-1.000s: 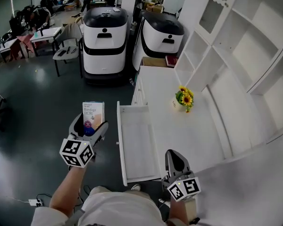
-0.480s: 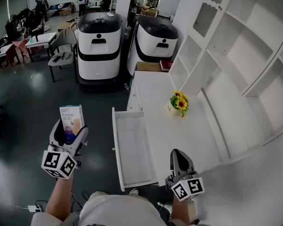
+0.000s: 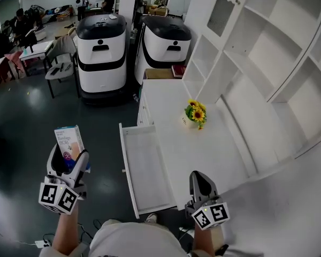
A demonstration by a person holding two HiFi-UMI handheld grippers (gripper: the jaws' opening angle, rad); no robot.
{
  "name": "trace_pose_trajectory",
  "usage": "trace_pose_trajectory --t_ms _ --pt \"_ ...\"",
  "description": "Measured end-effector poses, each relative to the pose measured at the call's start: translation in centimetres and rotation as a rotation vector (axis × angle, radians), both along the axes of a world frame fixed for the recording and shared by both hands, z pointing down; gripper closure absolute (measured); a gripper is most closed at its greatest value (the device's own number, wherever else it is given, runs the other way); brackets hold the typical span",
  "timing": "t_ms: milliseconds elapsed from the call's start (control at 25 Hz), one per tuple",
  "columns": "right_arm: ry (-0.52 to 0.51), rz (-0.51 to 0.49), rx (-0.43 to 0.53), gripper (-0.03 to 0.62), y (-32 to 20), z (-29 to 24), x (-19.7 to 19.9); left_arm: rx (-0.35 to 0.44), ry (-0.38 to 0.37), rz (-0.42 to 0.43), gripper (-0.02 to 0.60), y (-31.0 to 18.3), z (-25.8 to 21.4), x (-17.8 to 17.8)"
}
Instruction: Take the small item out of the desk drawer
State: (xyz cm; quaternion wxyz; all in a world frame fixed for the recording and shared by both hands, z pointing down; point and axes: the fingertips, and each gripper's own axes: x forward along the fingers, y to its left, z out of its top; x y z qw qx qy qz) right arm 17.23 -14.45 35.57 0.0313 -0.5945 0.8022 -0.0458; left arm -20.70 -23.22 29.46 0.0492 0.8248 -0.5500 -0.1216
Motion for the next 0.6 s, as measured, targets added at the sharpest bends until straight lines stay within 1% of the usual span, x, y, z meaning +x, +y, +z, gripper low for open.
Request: trace_pose_trajectory --t_ms 120,280,600 --pt "-0.011 0.02 -0.011 0.585 0.6 0.5 0.4 0.006 0.001 0.005 0.126 0.7 -0.5 0.0" --pt "-0.013 0.032 -0.024 0.585 1.2 1.0 0.7 0.005 0.029 -0.003 0.126 1.8 -0.8 -0.6" --pt "-0.002 0.046 -0.026 0.585 2.2 0.7 0.2 0.005 0.026 -0.005 0.127 3.2 -0.8 -1.6"
